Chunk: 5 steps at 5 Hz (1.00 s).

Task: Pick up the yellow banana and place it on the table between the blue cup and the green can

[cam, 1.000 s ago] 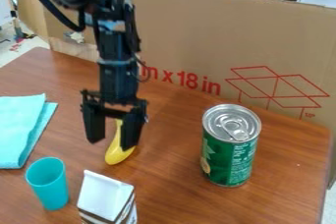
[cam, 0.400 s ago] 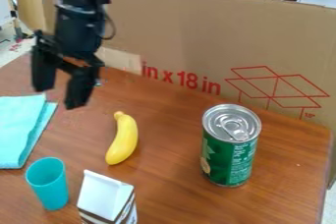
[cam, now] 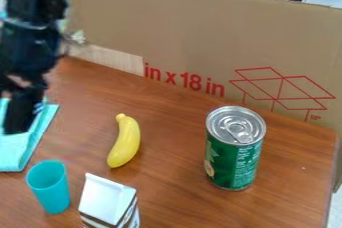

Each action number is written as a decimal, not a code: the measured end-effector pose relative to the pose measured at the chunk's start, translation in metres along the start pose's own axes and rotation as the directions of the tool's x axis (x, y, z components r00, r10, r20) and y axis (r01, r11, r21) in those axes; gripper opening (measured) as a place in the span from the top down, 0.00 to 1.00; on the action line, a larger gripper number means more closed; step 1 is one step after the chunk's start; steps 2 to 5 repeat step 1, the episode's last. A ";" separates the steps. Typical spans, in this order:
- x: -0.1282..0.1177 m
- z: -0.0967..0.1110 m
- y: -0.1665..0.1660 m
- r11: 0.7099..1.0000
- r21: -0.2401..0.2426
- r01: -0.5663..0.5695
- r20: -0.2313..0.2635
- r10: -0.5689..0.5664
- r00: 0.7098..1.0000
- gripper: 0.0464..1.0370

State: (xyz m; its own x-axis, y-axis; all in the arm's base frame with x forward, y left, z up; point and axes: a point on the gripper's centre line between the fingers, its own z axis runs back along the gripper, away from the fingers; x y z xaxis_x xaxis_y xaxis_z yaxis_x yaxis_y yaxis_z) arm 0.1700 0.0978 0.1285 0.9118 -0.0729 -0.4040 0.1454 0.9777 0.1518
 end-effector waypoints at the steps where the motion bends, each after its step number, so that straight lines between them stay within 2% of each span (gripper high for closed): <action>1: -0.001 0.001 0.001 1.000 0.003 0.002 0.007 -0.002 1.000 0.04; 5: -0.001 0.001 0.001 1.000 0.003 0.002 0.007 -0.002 1.000 0.04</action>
